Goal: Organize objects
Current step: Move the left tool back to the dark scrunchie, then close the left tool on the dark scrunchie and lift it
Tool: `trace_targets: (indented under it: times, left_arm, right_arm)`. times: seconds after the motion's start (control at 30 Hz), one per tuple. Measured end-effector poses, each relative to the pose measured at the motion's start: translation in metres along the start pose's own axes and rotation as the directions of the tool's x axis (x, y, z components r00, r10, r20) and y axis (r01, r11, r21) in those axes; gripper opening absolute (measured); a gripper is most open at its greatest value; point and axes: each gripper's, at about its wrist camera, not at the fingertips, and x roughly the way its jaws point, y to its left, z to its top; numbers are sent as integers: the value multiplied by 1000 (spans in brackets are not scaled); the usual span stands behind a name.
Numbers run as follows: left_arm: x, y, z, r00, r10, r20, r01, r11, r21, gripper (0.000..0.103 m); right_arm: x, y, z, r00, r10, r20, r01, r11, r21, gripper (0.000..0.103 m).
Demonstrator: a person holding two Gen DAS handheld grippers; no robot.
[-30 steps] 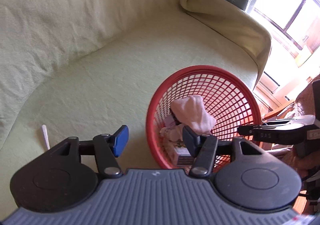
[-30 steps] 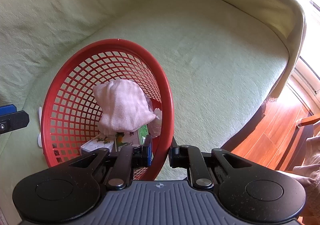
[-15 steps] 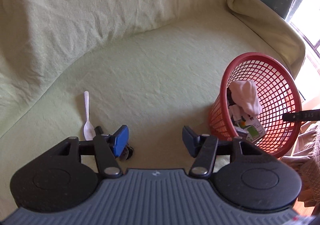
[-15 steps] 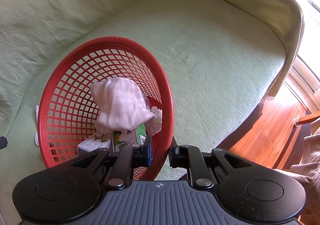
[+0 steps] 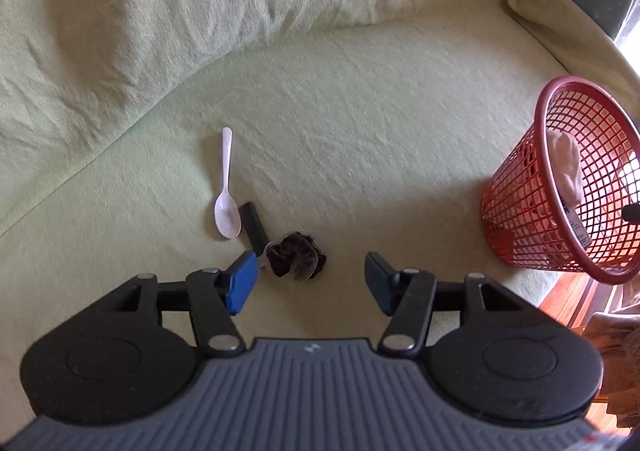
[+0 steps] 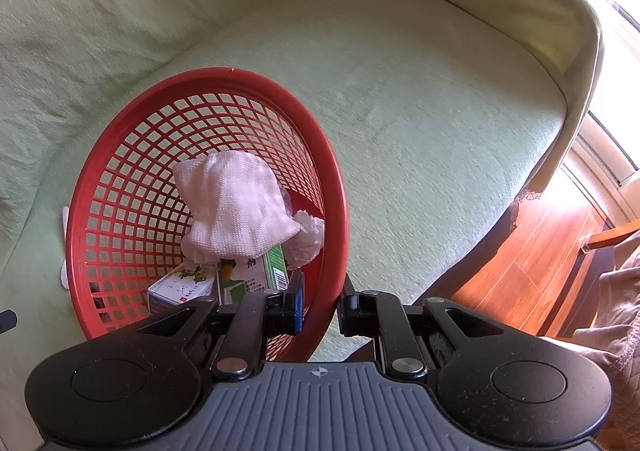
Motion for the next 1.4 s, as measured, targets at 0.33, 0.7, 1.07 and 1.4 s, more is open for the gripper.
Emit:
trace_targets:
  times: [0.33,0.7,1.07,1.4]
  left_arm:
    - [30,22,-25,999,5,-48,-7,999,-33,55]
    - [69,31,-33,998,-16,-62,14,999,-33,55]
    - [118,30,-30,997,-49,-60,51,999,20,63]
    - [152,24,-19,994,-66,-83,71,995,68,67]
  right_arm:
    - [2,1,2,1000,-22,-4,22,1000,1,13]
    - [1,6,4,999,-47,-10,47,999,-6,13]
    - [3,7,2,997,-73,-9,73,997,-5,13]
    - [3,8,0,996,-86,-3,86,996,6,13]
